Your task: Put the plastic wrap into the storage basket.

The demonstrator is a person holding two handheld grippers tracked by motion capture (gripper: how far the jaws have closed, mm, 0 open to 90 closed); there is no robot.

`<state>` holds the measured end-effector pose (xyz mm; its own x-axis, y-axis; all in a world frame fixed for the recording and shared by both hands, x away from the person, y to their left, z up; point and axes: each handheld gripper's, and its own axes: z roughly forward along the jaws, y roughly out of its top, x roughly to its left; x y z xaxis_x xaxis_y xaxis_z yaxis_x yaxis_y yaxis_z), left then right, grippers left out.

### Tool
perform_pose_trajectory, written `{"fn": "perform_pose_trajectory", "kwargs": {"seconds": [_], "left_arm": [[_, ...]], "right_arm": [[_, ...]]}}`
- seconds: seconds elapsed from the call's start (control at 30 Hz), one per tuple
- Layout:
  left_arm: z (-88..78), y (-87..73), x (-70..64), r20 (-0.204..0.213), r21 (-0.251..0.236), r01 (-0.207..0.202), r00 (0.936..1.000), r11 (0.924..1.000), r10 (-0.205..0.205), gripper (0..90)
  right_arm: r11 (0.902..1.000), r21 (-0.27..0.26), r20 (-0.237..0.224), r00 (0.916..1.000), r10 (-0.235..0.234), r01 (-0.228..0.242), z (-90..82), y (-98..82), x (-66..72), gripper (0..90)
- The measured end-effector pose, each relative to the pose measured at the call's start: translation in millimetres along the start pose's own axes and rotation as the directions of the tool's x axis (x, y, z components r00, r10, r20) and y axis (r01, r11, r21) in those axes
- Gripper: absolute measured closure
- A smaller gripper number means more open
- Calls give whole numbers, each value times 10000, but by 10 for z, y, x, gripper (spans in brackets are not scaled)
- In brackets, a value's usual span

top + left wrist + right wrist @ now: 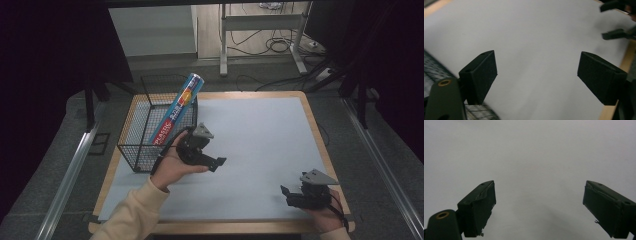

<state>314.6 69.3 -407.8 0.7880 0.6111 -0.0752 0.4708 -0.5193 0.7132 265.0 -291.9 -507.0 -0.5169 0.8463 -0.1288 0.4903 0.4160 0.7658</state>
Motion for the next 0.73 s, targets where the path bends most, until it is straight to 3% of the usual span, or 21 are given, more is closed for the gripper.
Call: {"fn": "perform_pose_trajectory", "kwargs": {"seconds": [0.13,0.27,0.47,0.73], "left_arm": [[90,-151,-157,372,-13,-143,9992,9999,143,161],[176,-267,-233,555,144,-199,9983,9997,191,164],[275,-359,-228,554,395,-85,9984,9992,63,164],[307,-402,-223,570,335,-56,9984,9994,37,164]], "right_arm": [[10000,27,-6,10000,-14,14,3,-1,7,115],[10000,10,-4,10000,-74,74,5,1,15,115],[10000,41,25,10000,-17,17,9,1,21,115],[9996,-276,0,10000,-69,69,-12,7,21,115]]}}
